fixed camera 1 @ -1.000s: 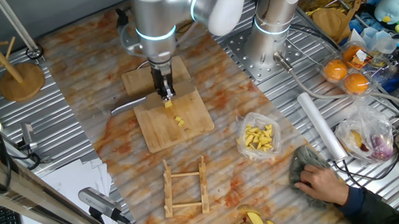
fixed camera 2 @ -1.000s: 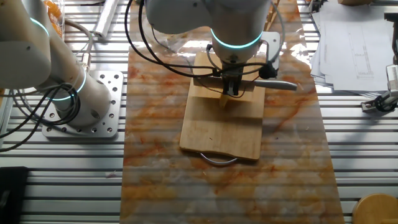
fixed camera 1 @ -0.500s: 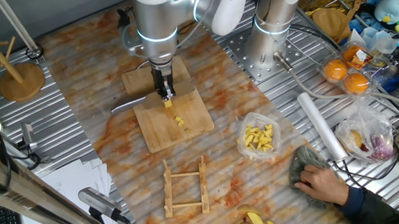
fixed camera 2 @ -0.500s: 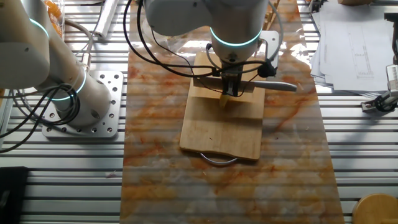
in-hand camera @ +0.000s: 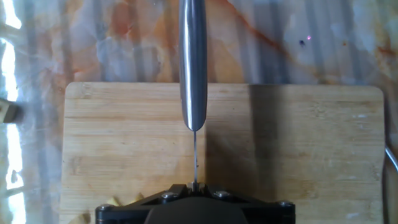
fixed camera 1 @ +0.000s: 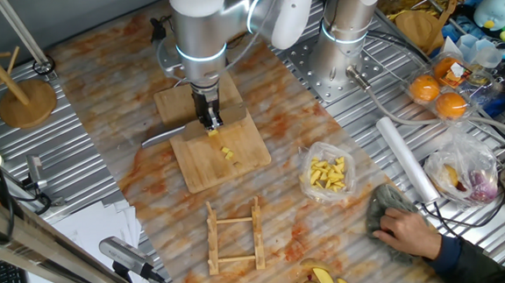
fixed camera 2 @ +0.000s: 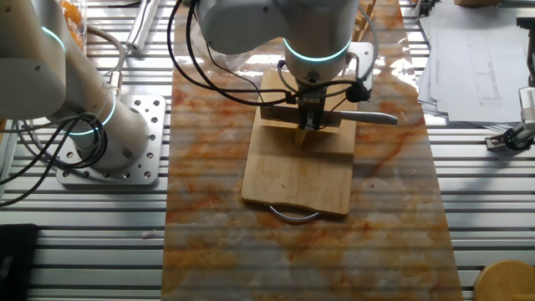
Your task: Chop the potatoes
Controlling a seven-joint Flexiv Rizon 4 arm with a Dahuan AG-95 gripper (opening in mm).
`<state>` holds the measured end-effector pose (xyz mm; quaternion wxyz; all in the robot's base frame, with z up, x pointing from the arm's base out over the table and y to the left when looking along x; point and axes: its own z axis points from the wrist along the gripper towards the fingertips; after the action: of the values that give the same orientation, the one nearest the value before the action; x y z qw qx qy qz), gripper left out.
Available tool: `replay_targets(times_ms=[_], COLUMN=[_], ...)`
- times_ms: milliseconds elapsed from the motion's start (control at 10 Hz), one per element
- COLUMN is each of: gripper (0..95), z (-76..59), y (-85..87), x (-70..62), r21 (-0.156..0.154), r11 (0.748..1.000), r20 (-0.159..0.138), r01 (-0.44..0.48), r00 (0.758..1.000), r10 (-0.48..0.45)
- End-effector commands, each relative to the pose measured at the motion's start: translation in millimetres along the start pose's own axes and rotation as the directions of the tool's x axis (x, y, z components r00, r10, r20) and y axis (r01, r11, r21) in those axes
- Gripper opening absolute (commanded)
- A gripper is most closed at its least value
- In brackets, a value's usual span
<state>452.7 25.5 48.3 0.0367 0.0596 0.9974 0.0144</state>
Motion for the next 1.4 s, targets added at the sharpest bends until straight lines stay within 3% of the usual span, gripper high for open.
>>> replay_targets(times_ms=[100,400,700,800,1100,1400], gripper=[0.0,0.0,0.0,0.0,0.0,0.0], z=[1.1,15.8,15.4,11.7,-17.2,-18.4], y=[-1.2,1.3,1.1,0.6,-1.4,-1.1], x=[1.3,1.7,1.6,1.2,0.4,0.8], r21=[-0.010,-0.003,0.001,-0.007,-0.023,-0.027], r11=[1.000,1.000,1.000,1.000,1.000,0.999], r20=[-0.002,-0.001,-0.005,-0.006,-0.015,-0.004], r01=[-0.001,0.002,0.007,0.006,0.018,0.022], r00=[1.000,1.000,1.000,1.000,1.000,1.000], r10=[0.001,-0.002,-0.007,-0.006,-0.018,-0.022])
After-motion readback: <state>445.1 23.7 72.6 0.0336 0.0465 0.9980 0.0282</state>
